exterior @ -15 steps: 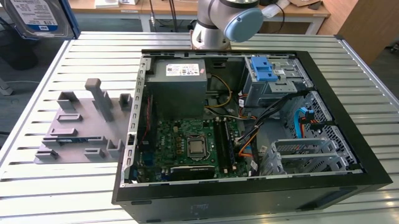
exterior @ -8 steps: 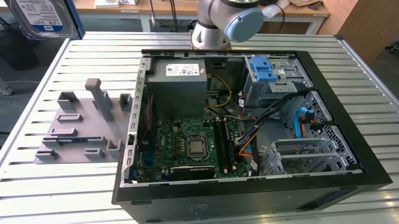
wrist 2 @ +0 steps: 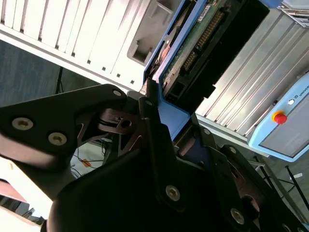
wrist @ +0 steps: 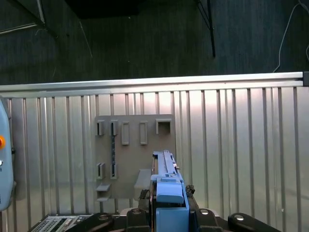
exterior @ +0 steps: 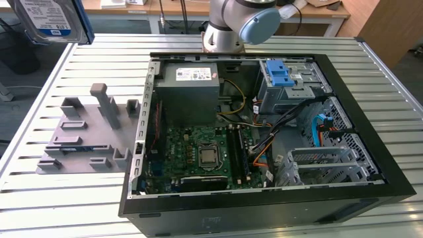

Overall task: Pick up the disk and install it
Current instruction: 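Pick up the disk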

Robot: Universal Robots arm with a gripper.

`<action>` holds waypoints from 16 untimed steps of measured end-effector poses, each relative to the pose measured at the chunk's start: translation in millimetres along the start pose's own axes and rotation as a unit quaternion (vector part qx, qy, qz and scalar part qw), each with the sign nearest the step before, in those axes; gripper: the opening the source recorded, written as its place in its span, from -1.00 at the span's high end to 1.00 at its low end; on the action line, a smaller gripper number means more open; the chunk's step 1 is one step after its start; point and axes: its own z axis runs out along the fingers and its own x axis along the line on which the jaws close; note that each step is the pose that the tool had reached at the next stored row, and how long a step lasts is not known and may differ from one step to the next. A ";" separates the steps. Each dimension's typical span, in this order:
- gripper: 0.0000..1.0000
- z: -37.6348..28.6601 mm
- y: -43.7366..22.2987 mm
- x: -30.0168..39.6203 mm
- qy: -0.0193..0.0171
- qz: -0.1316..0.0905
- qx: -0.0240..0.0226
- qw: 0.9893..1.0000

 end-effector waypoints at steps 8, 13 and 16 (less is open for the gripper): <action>0.27 0.4 -16.7 6.3 0.000 0.000 -0.001 1.000; 0.27 0.6 -28.1 8.9 0.000 0.000 -0.001 1.000; 0.27 0.7 -34.3 10.6 0.000 0.000 -0.002 1.000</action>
